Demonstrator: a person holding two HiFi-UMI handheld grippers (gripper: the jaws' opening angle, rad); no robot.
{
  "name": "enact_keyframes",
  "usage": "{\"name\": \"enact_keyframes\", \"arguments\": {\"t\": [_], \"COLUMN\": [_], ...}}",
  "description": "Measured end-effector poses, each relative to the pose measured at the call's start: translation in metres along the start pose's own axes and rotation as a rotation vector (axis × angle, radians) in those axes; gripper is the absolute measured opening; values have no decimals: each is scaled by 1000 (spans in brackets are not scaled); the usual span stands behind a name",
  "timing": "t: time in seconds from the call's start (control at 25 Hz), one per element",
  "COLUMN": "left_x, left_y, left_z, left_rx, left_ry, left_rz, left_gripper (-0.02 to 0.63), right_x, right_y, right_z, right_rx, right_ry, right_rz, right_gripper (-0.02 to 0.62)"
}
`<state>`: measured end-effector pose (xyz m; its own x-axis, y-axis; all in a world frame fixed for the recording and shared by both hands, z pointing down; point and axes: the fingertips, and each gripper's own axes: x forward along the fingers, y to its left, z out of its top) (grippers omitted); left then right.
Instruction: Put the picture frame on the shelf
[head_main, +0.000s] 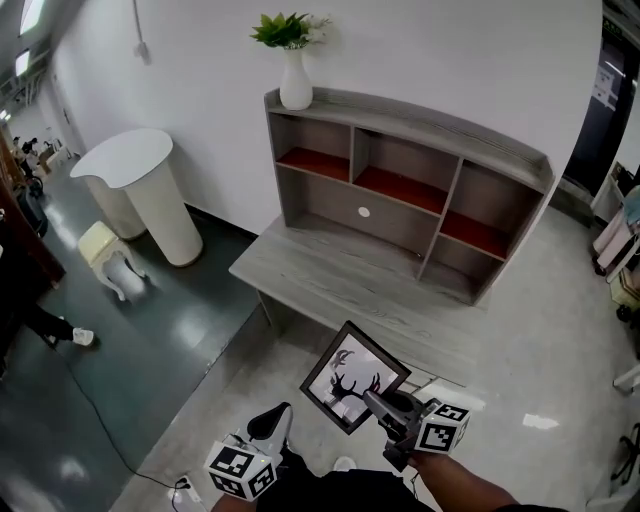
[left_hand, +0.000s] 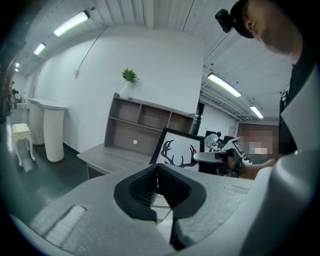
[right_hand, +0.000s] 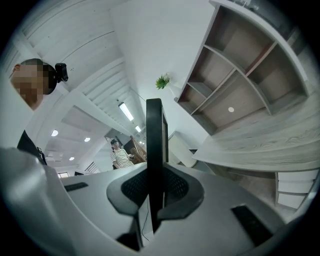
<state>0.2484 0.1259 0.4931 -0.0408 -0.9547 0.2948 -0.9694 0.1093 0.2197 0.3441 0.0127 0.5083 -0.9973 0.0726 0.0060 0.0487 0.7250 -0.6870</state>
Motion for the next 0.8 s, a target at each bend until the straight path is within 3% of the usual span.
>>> {"name": "enact_keyframes", "arguments": {"t": [0.28,0.8], "left_x": [37,69], "left_y": [51,201], "left_z": [23,90], "left_rx": [-2,20], "left_ry": [-9,-28], "left_rz": [-53,-173], "left_gripper": [9,9], "right_x": [53,187], "right_y": [-21,-43], "right_z": [16,59], "right_rx": [4,37], "right_ry": [1,-104], "right_rz": [-35,-157], "right_gripper": [49,49]}}
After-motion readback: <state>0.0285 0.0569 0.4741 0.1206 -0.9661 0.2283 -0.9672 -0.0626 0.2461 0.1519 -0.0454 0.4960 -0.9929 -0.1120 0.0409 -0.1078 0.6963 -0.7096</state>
